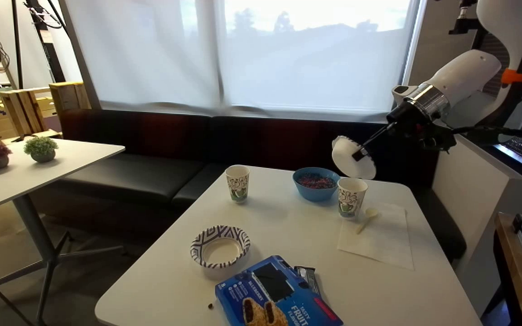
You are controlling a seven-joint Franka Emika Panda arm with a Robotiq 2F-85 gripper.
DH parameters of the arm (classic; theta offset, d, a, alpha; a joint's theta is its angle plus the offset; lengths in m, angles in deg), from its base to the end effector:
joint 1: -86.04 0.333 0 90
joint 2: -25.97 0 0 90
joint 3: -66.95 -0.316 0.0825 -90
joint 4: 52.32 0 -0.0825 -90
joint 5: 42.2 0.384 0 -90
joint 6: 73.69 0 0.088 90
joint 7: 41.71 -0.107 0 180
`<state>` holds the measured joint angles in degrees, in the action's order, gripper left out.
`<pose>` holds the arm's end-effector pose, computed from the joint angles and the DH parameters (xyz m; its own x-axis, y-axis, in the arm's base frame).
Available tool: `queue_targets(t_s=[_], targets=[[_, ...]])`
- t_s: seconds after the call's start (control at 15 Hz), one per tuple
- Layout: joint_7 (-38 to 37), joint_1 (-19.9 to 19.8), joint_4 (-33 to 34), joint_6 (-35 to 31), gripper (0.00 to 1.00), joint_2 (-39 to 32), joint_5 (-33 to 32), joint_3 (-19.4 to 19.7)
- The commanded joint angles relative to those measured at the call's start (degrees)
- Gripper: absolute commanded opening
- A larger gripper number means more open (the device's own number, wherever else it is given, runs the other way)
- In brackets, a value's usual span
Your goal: Pour the white plate's contents into the cup to the right
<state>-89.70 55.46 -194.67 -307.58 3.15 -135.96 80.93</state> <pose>0.3553 -0.1583 0.2389 0.7449 -0.0080 0.6671 0.3081 -0.8828 -0.3546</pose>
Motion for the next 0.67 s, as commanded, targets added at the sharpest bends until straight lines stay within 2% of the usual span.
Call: queue_targets(t_s=[0.0, 0.6], targets=[[0.00, 1.23, 2.65, -4.59, 0.02, -4.08, -0.48, 1.58], [-0.50, 1.18, 5.56, -8.97, 0.02, -8.17, -0.81, 2.20]])
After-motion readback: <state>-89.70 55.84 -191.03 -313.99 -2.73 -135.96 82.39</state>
